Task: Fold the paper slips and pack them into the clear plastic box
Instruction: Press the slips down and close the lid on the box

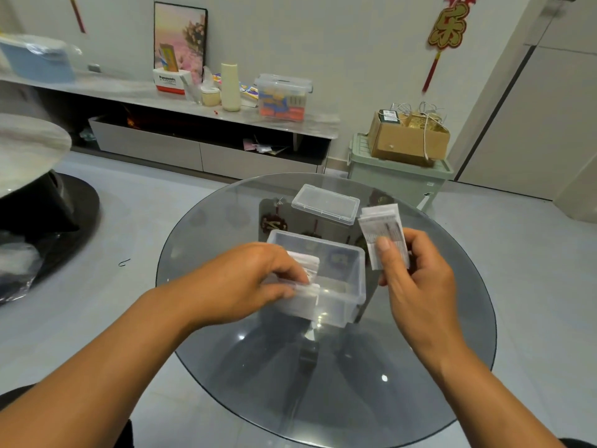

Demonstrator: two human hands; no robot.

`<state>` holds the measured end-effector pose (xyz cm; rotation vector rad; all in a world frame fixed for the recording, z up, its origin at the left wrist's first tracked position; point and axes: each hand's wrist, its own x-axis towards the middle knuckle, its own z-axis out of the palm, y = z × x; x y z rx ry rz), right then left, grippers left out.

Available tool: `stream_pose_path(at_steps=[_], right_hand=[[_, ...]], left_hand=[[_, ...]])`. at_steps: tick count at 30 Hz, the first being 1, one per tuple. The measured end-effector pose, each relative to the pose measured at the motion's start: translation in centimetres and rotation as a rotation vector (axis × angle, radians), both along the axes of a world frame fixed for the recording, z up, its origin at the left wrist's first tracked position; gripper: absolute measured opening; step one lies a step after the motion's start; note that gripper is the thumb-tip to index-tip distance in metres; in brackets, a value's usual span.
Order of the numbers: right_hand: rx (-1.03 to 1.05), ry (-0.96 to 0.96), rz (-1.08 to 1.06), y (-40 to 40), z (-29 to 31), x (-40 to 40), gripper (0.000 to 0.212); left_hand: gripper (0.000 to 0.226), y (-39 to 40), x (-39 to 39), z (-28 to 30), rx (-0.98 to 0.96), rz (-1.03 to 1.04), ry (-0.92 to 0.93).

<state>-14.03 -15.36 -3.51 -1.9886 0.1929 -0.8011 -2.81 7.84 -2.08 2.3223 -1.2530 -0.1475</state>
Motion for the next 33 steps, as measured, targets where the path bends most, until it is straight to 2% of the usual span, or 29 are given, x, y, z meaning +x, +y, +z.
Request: stream_pose_path(at_steps=[2, 6, 8, 11, 15, 18, 22, 24, 28, 33], right_hand=[[0.007, -0.013, -0.018, 0.1, 0.1, 0.0, 0.019], [0.012, 0.016, -0.035, 0.3, -0.3, 0.1, 0.045], [0.011, 0.026, -0.034, 0.3, -0.6, 0.2, 0.048], [0.012, 0.039, -0.023, 0.2, -0.8, 0.3, 0.042], [-0.007, 0.041, -0.002, 0.1, -0.8, 0.2, 0.040], [-0.103, 0.018, 0.011, -0.1, -0.5, 0.2, 0.026], [-0.485, 0.011, 0.045, 0.0, 0.7, 0.3, 0.015], [-0.680, 0.110, 0.088, 0.3, 1.8, 0.9, 0.015], [-0.989, 0.442, 0.101, 1.6, 3.2, 3.0, 0.029], [-1.277, 0.623, 0.040, 3.5, 3.4, 5.5, 0.020]], left_hand=[[0.031, -0.4, -1.0, 0.2, 0.001, -0.026, -0.005], [0.080, -1.5, -1.3, -0.8, 0.115, -0.049, -0.404], [0.094, -2.2, -1.3, -1.4, 0.219, -0.015, -0.472], [0.102, -3.0, -1.5, -1.6, 0.299, 0.021, -0.507], [0.094, -3.6, -1.0, -1.4, 0.334, 0.060, -0.503], [0.080, -3.7, -0.8, -1.6, 0.349, 0.054, -0.461], [0.071, -3.9, -0.6, -1.7, 0.371, 0.038, -0.375], [0.064, -3.9, -0.4, -1.6, 0.354, 0.036, -0.334], [0.051, -3.4, -0.2, -1.3, 0.283, 0.049, -0.179], [0.053, -2.6, -0.3, -0.3, 0.125, -0.004, 0.020]])
